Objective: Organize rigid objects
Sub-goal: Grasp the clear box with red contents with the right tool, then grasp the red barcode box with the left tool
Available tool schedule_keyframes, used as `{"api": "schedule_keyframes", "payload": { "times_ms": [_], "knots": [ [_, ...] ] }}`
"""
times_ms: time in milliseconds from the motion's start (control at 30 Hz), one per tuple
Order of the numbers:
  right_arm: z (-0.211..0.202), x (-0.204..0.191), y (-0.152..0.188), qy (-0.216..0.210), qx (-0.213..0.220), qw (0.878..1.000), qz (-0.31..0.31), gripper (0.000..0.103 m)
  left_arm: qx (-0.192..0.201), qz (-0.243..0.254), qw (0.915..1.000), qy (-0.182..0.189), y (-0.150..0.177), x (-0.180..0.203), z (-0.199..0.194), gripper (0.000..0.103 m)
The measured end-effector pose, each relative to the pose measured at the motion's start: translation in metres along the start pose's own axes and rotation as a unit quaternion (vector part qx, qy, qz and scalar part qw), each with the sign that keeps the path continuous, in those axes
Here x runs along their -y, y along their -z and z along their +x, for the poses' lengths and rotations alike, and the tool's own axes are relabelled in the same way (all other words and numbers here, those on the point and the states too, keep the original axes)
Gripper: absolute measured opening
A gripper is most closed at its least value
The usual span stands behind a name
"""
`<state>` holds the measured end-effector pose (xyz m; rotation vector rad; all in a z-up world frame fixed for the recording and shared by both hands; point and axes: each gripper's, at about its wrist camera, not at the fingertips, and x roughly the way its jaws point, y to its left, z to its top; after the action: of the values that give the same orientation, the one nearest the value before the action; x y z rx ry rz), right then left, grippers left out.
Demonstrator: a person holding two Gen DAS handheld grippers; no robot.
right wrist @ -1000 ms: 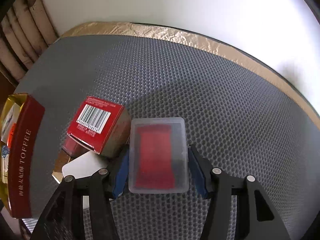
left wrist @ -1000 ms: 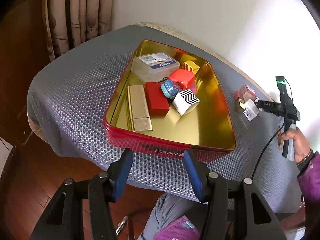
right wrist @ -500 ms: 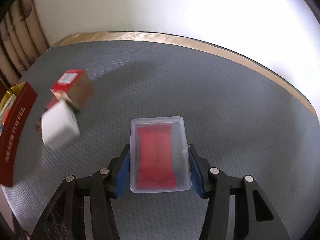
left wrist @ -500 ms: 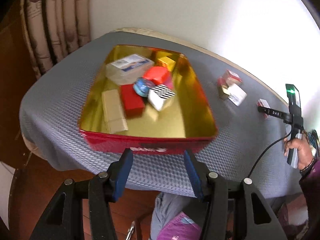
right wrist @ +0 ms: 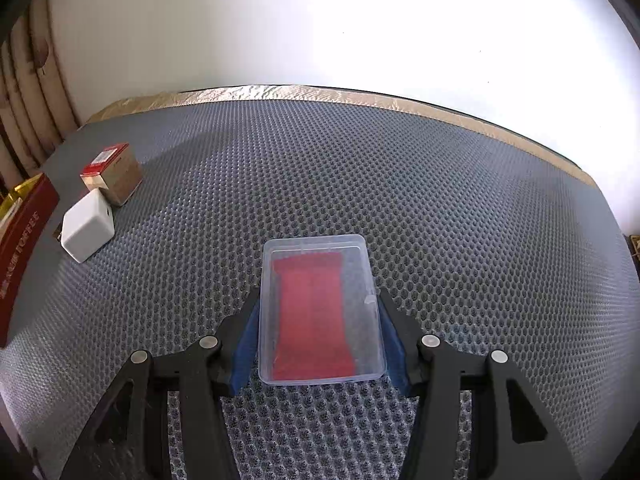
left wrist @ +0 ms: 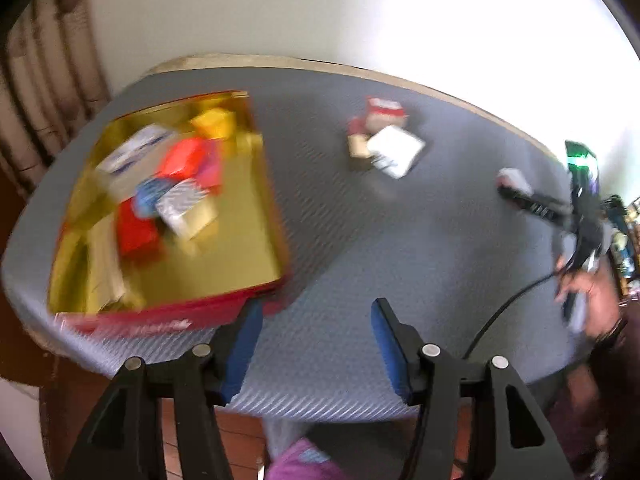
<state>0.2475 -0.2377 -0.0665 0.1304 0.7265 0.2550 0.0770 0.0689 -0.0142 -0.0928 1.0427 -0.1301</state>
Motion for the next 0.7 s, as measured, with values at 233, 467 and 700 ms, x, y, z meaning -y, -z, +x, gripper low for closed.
{"api": "schedule_keyframes", "payload": {
  "times_ms": [233,467,700],
  "knots": [
    [-0.002,0.005,-0.001,-0.016,0.004,1.000,0.014,0.051,0.014,0.014,0.9991,0.036,-0.085,0.051,0.002,0.060],
    [-0.009,0.008,0.002,-0.036,0.008,0.999,0.023,0.051,0.011,0.041,0.9990,0.011,-0.165,0.083,0.040,0.062],
    [-0.012,0.006,0.002,-0.055,0.011,0.998,0.025,0.051,-0.042,0.052,0.9975,-0.023,-0.209,0.089,0.096,0.062]
  ]
}}
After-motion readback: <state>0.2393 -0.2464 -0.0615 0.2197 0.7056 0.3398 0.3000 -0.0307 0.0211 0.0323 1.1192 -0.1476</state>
